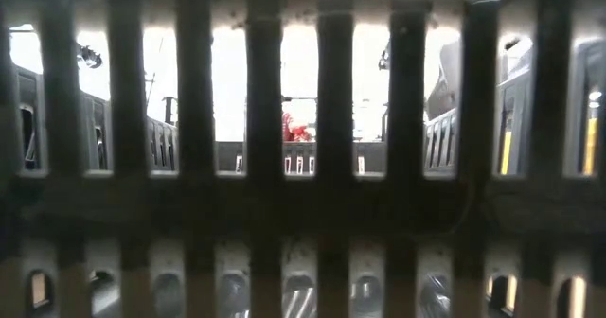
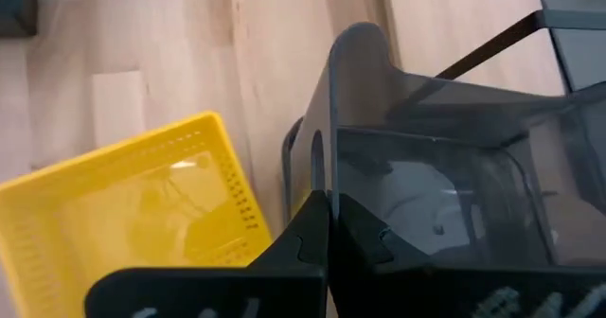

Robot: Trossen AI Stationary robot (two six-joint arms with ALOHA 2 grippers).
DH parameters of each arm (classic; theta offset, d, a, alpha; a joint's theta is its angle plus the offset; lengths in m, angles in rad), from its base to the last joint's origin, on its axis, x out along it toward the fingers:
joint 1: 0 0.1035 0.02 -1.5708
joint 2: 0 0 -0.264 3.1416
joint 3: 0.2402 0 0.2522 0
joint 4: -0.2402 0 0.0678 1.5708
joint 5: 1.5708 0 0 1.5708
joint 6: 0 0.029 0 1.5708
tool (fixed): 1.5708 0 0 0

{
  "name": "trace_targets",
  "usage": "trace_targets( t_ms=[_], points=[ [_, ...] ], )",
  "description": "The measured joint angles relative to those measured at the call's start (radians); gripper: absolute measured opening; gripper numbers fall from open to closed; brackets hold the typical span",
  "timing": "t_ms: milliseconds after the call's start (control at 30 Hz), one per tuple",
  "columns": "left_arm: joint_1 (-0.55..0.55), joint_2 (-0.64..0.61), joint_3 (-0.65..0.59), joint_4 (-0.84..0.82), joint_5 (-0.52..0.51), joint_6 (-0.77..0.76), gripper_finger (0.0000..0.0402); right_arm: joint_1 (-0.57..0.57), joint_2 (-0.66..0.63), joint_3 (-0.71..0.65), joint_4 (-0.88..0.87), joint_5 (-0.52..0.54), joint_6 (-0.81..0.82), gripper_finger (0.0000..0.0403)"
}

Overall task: Stack baskets on shelf by color
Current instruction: Stack the bottom black transparent bin on top of the other stacked black transparent bins

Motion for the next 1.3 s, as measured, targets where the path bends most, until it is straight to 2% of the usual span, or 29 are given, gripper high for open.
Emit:
trace_targets(
  t_ms=[167,400,533,1067,1300],
  points=[
    [0.001,0.000,0.000,0.000,0.000,0.000,0.0172,-0.047,-0.030,-0.071,0.101,0.000,-0.103,0.0004],
    [0.001,0.000,0.000,0.000,0.000,-0.001,0.0172,-0.101,-0.029,-0.133,0.180,-0.018,-0.170,0.0005],
    [0.001,0.000,0.000,0.000,0.000,-0.001,0.0172,-0.116,-0.029,-0.148,0.192,-0.035,-0.168,0.0019],
    [0.001,0.000,0.000,0.000,0.000,-0.018,0.0172,-0.119,-0.029,-0.150,0.192,-0.117,0.008,0.0085],
    [0.001,0.000,0.000,0.000,0.000,0.016,0.0172,-0.119,0.000,-0.150,0.215,-0.160,0.039,0.0092]
  ],
)
